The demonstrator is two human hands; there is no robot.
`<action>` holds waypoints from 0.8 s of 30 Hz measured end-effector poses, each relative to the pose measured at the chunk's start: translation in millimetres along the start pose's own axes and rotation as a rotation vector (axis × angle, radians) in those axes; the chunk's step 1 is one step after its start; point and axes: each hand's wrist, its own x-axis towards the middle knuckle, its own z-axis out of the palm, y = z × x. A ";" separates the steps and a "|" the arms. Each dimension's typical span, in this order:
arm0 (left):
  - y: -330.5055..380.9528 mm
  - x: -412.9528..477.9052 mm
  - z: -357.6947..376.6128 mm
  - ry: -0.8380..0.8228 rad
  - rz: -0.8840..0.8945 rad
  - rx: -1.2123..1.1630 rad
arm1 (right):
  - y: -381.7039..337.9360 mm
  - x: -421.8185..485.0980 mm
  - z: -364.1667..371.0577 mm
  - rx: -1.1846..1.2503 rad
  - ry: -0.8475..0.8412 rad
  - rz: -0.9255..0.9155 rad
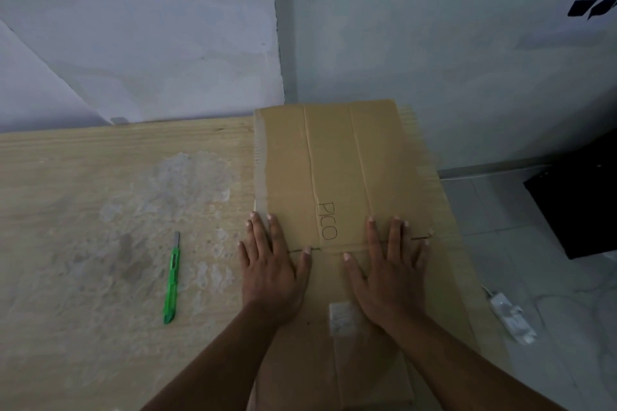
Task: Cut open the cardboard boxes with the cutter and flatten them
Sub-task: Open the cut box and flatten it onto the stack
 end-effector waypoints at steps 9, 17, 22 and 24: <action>2.7 1.3 -4.0 -0.063 -0.016 0.034 | -3.5 67.5 -24.4 0.077 -0.143 -0.019; 1.1 3.8 -26.9 -0.163 -0.020 0.020 | -15.7 82.5 -35.9 -0.003 -0.180 0.001; -34.9 5.3 -63.8 -0.132 -0.002 -0.083 | -99.8 75.1 -56.5 0.075 -0.093 -0.124; -68.7 10.2 -84.3 -0.107 -0.001 -0.056 | -145.0 70.5 -63.4 0.102 -0.084 -0.204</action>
